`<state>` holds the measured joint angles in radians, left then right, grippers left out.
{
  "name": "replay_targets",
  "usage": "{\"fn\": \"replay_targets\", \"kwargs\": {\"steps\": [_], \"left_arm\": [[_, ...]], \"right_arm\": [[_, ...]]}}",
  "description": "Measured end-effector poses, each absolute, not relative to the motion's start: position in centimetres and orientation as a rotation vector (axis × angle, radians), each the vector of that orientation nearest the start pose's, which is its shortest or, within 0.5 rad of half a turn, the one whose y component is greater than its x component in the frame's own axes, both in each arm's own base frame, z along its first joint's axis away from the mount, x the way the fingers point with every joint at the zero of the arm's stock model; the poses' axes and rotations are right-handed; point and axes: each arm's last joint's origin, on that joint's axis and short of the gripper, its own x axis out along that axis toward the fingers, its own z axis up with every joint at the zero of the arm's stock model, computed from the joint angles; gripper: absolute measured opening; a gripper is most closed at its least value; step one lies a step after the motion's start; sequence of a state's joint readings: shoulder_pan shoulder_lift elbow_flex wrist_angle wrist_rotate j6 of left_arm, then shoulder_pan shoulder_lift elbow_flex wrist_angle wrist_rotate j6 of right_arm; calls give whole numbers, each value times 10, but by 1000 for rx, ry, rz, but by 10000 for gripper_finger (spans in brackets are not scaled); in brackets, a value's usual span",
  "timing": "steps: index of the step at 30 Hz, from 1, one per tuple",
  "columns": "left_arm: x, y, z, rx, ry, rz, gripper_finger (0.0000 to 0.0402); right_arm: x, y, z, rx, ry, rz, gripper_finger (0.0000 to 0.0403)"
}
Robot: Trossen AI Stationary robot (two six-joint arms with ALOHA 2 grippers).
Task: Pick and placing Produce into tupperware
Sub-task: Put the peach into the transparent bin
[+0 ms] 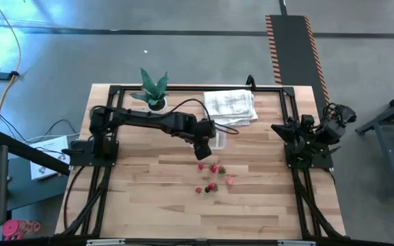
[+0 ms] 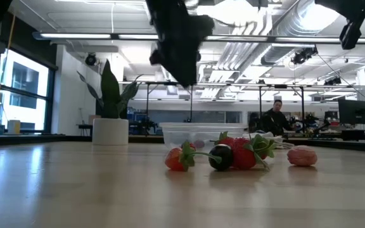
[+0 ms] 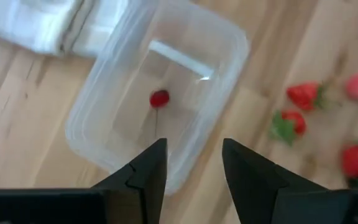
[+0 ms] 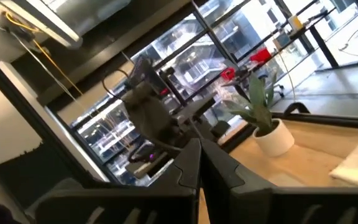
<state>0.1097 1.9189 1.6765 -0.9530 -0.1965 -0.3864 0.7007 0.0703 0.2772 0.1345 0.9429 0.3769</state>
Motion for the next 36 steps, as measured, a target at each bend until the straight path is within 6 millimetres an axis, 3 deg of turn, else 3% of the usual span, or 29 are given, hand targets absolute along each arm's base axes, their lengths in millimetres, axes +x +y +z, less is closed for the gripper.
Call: {"fn": "replay_targets", "kwargs": {"steps": [5,11,16,21,27,31,36], "left_arm": [[379,18,283,-264,1138,461,146],[372,-16,285,-190,1185,406,146],[361,-22,283,-160,1277,458,146],[349,-20,285,-129,1362,502,146],[333,-17,306,-85,1311,523,146],[316,-14,330,-77,1234,544,146],[288,-11,358,-71,1161,582,146]], "right_arm": [[70,29,286,572,-241,-193,1],[84,40,329,470,-57,-228,1],[107,58,352,463,175,-284,1],[145,74,364,482,433,-345,23],[201,86,351,522,752,-433,97],[235,89,325,598,938,-496,140],[264,96,287,663,1090,-531,164]]}}
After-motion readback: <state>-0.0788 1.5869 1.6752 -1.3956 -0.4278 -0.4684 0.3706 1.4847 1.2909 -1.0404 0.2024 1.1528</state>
